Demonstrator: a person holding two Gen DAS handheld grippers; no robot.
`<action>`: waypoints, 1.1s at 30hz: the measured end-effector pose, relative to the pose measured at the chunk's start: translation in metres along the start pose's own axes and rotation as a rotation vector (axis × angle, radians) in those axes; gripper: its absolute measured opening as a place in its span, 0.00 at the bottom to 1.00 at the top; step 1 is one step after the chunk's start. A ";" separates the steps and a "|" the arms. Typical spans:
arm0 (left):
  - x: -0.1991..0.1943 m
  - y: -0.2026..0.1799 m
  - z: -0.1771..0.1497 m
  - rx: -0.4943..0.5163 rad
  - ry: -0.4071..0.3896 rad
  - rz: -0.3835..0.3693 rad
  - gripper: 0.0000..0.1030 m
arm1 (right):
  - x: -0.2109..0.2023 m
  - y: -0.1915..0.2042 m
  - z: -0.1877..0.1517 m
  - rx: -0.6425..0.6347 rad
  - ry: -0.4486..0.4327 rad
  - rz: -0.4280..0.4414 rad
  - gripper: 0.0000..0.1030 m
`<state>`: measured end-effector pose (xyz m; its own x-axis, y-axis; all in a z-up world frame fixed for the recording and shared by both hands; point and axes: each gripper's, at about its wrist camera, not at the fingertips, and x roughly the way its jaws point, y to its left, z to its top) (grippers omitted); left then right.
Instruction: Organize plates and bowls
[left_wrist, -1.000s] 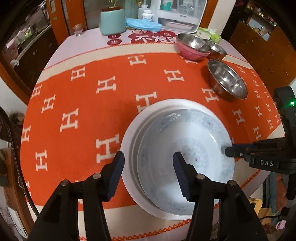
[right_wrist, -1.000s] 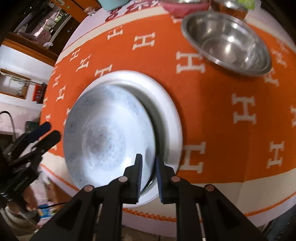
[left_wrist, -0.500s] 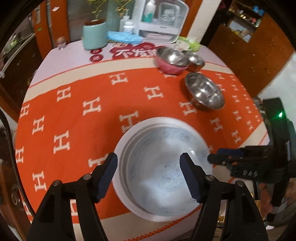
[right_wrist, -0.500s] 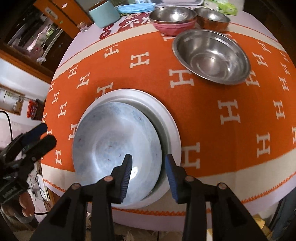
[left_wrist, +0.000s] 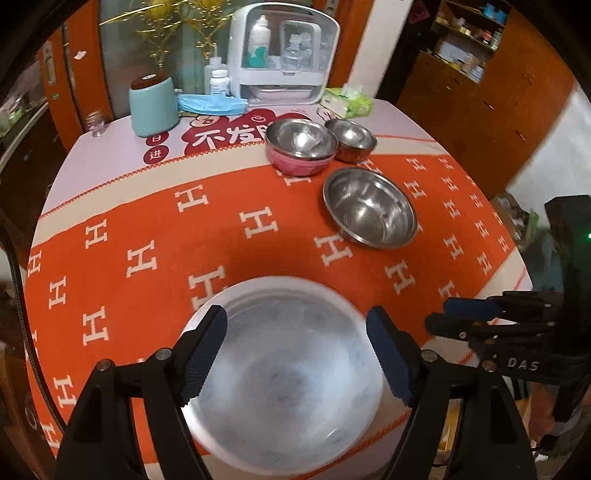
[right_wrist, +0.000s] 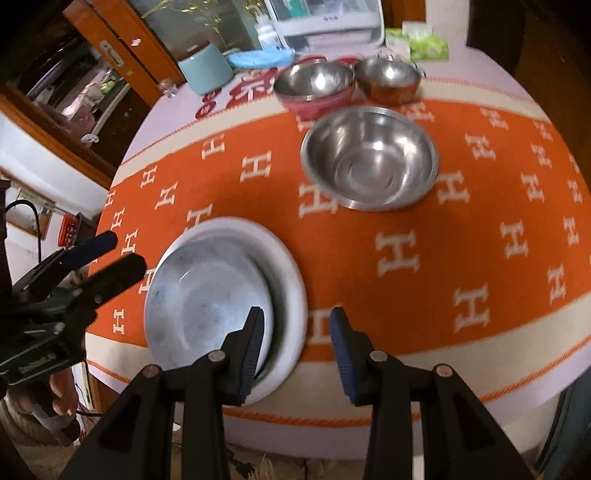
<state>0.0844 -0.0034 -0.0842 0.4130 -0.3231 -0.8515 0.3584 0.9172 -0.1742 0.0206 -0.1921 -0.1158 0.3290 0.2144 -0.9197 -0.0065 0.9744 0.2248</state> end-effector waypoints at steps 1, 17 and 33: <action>0.002 -0.006 0.003 -0.020 -0.005 0.012 0.74 | -0.002 -0.008 0.005 -0.014 -0.001 0.001 0.36; 0.106 -0.059 0.067 -0.141 0.035 0.127 0.74 | 0.013 -0.126 0.115 -0.077 -0.026 -0.050 0.36; 0.188 -0.048 0.105 -0.182 0.184 0.086 0.37 | 0.089 -0.148 0.149 -0.002 0.136 0.015 0.21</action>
<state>0.2329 -0.1326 -0.1843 0.2702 -0.2100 -0.9396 0.1654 0.9715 -0.1696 0.1913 -0.3271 -0.1829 0.1979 0.2357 -0.9515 -0.0124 0.9712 0.2380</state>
